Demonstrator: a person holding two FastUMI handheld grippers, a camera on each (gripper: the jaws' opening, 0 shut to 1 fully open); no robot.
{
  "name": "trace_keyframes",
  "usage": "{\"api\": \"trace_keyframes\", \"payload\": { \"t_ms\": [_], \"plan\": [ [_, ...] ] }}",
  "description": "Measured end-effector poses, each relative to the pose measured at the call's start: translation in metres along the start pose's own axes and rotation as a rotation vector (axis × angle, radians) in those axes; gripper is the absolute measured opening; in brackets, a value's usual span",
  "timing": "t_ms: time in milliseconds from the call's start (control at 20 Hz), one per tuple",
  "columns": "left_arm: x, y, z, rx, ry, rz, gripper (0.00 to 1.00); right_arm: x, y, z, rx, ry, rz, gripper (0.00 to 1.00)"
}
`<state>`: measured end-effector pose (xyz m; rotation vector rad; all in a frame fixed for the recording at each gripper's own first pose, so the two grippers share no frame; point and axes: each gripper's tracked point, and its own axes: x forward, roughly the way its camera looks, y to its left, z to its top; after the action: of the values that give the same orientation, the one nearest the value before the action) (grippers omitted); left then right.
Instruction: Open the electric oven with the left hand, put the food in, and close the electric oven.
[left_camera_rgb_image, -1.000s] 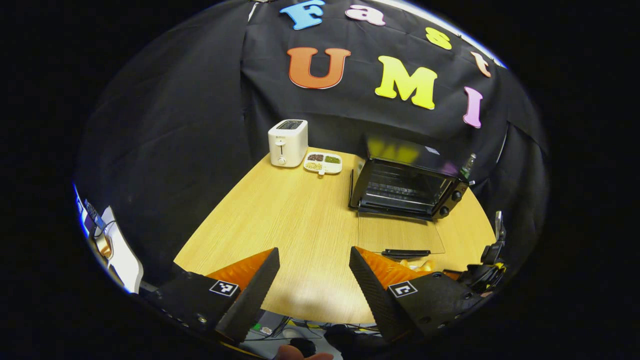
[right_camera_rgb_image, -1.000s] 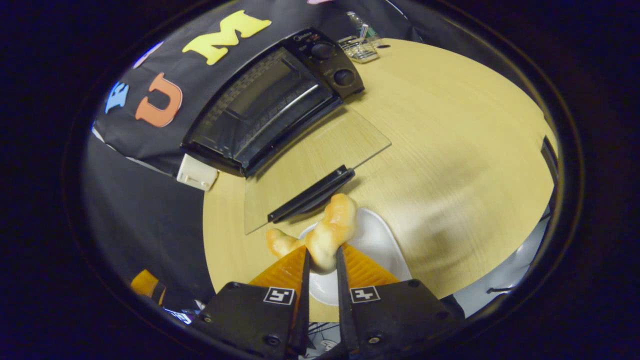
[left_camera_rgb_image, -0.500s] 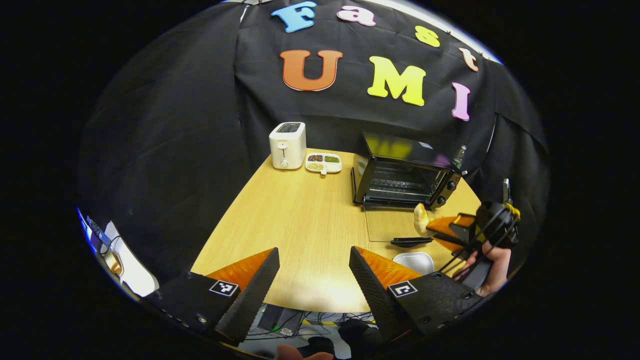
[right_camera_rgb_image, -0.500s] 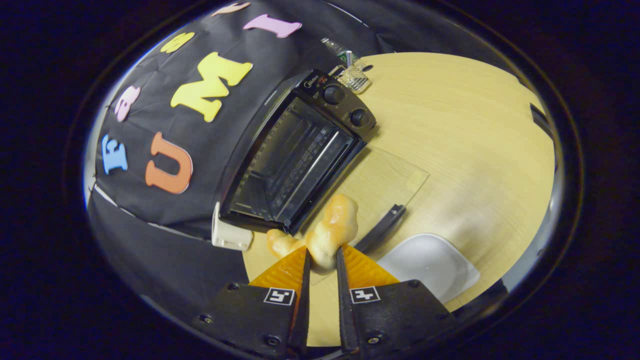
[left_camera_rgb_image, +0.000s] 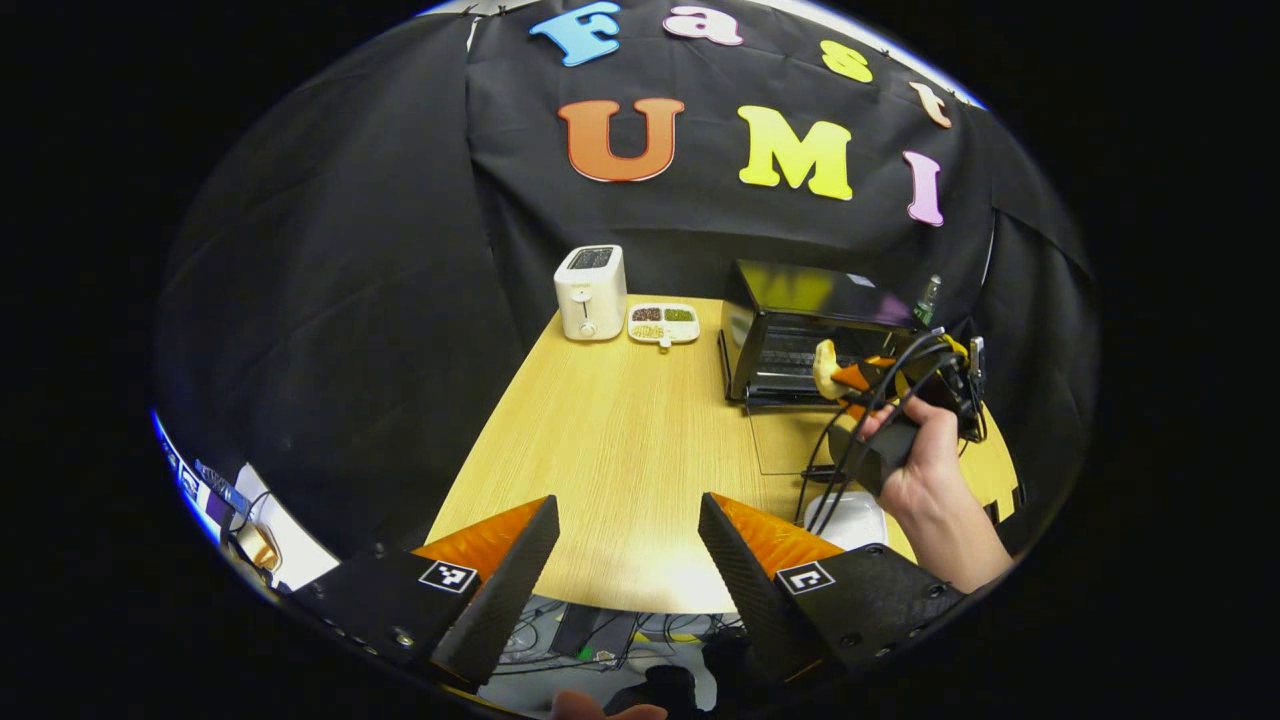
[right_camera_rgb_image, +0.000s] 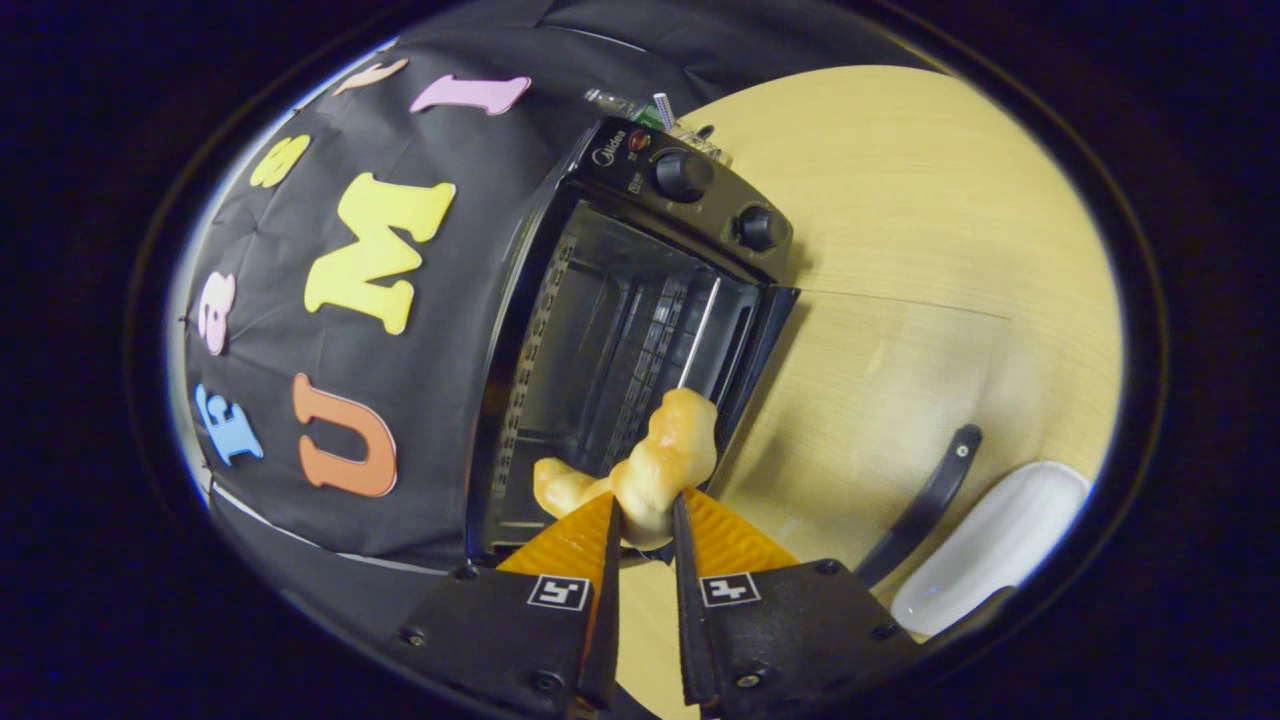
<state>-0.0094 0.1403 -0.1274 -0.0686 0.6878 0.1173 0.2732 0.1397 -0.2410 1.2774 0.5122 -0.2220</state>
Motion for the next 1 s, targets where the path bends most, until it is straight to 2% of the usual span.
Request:
{"api": "trace_keyframes", "payload": {
  "t_ms": [250,300,650,800,850,1000],
  "plan": [
    [0.003,0.005,-0.003,0.028,0.033,0.028,0.96,0.039,0.009,0.020,0.067,-0.052,-0.003,0.29],
    [0.003,0.003,-0.001,0.032,0.035,0.026,0.96,0.046,0.011,0.020,0.070,-0.048,-0.001,0.27],
    [0.007,-0.010,0.003,0.079,0.037,0.014,0.96,0.076,0.021,0.021,0.027,-0.061,0.017,0.25],
    [0.007,-0.008,0.003,0.065,0.040,0.021,0.96,0.075,0.027,0.019,0.022,-0.061,0.043,0.38],
    [0.006,-0.007,0.002,0.057,0.042,0.023,0.96,0.075,0.028,0.019,0.003,-0.065,0.043,0.38],
    [0.008,-0.008,0.000,0.033,0.047,0.020,0.96,0.071,0.025,0.023,-0.084,-0.084,0.021,0.48]
  ]
}}
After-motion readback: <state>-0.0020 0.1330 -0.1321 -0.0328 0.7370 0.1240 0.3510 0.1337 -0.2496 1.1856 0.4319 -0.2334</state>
